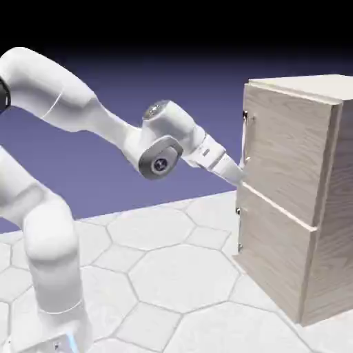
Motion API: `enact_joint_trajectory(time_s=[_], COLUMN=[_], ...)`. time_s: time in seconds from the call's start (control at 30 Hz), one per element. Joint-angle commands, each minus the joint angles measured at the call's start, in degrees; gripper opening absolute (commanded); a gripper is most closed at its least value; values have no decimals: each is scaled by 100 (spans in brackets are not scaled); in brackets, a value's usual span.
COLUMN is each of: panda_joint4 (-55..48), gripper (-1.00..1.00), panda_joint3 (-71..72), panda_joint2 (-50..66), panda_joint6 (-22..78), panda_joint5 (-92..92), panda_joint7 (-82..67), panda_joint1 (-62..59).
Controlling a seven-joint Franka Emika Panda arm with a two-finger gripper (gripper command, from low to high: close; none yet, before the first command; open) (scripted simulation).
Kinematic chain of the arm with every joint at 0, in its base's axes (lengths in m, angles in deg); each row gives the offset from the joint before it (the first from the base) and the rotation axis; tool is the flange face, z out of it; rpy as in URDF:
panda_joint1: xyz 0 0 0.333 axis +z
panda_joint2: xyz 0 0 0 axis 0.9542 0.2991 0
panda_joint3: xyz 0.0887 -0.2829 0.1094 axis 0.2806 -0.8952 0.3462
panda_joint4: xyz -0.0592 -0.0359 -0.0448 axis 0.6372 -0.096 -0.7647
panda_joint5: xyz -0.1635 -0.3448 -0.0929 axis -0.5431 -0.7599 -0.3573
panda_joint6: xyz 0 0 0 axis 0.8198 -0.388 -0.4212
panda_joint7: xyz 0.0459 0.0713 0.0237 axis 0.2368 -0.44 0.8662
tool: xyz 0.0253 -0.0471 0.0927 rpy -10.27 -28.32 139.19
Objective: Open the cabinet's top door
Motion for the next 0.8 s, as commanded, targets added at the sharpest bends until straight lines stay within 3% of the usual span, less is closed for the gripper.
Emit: enact_joint_trajectory(time_s=[0.0,0.77], panda_joint4=[-25,-607], gripper=[0,0], panda_joint3=[101,2430], panda_joint2=[-51,-1212], panda_joint6=[25,609], panda_joint5=[250,5982], panda_joint7=[-160,-3837], panda_joint1=[-89,-2128])
